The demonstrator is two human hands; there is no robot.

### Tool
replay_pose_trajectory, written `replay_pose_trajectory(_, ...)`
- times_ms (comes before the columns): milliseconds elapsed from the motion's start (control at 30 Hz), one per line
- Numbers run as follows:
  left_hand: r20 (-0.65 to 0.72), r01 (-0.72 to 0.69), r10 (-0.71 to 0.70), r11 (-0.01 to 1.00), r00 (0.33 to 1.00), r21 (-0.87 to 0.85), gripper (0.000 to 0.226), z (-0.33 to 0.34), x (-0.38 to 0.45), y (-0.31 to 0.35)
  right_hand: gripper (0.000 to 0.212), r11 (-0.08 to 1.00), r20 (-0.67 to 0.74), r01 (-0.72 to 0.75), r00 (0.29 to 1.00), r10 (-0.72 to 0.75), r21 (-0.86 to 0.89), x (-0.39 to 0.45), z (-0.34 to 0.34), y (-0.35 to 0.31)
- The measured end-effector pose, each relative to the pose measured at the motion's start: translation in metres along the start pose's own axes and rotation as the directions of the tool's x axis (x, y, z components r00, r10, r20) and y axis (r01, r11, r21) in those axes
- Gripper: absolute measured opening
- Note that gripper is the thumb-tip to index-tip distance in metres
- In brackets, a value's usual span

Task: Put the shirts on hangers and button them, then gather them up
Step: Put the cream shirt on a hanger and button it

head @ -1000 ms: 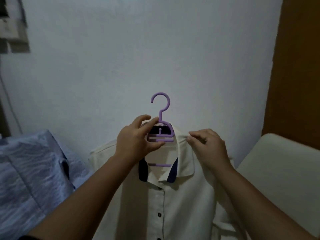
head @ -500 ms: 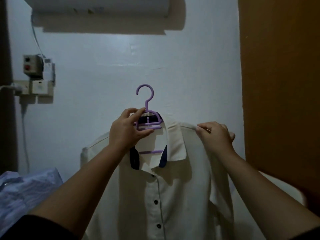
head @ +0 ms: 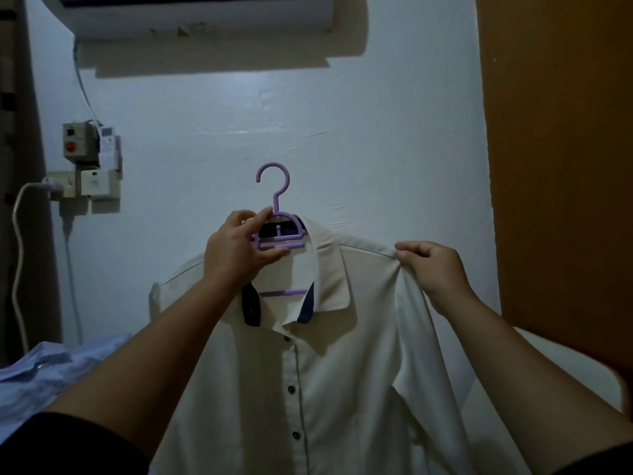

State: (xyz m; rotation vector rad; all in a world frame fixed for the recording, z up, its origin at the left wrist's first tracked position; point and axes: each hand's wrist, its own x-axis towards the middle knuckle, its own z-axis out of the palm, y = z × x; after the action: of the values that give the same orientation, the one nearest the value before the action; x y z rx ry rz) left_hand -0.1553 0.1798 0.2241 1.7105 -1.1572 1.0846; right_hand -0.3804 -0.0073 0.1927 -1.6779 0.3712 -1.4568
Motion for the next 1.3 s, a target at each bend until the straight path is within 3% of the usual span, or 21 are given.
replay_pose_trajectory(67,0.013,0.015,-0.015,1.000,1.000,-0.008,0.077,0.000,-0.001,-0.004,0.015,0.998,-0.055,0.011,0.998,-0.008,0.056,-0.001,0.003,0.000)
replay_pose_trajectory(167,0.012,0.025,-0.025,0.999,1.000,-0.025,0.077,-0.002,-0.004,-0.009,0.016,0.961,-0.089,0.249,0.961,-0.261,-0.121,-0.006,0.007,0.003)
replay_pose_trajectory(200,0.010,0.027,-0.027,0.999,1.000,-0.029,0.077,-0.003,-0.005,-0.011,0.022,0.909,-0.024,0.351,0.931,-0.365,-0.225,-0.008,0.009,0.006)
replay_pose_trajectory(267,0.016,0.028,-0.027,0.999,1.000,-0.023,0.078,-0.008,-0.007,-0.015,0.054,0.764,0.196,0.515,0.856,-0.478,-0.388,-0.010,0.013,0.011)
replay_pose_trajectory(367,0.031,0.020,-0.020,1.000,0.999,-0.014,0.079,-0.015,-0.010,-0.017,0.090,0.508,0.475,0.668,0.744,-0.470,-0.544,-0.006,0.022,0.021)
replay_pose_trajectory(500,0.029,-0.012,0.011,0.999,1.000,0.030,0.078,-0.024,-0.013,-0.017,0.091,0.395,0.509,0.735,0.671,-0.539,-0.551,-0.001,0.036,0.032)
replay_pose_trajectory(733,0.049,-0.119,0.116,0.990,0.992,0.078,0.091,-0.047,-0.020,-0.027,0.080,0.447,0.462,0.771,0.633,-0.621,-0.454,0.010,0.052,0.039)
replay_pose_trajectory(933,0.179,-0.309,0.256,0.857,0.950,0.413,0.100,-0.085,-0.056,-0.080,0.083,0.499,0.471,0.755,0.656,-0.589,-0.426,0.026,0.052,0.053)
replay_pose_trajectory(1167,0.194,-0.278,0.216,0.873,0.957,0.400,0.085,-0.104,-0.073,-0.105,0.088,0.612,0.483,0.683,0.724,-0.492,-0.400,0.035,0.065,0.070)
replay_pose_trajectory(1300,0.199,-0.259,0.195,0.887,0.960,0.381,0.088,-0.111,-0.069,-0.109,0.084,0.651,0.488,0.661,0.737,-0.468,-0.374,0.037,0.084,0.075)
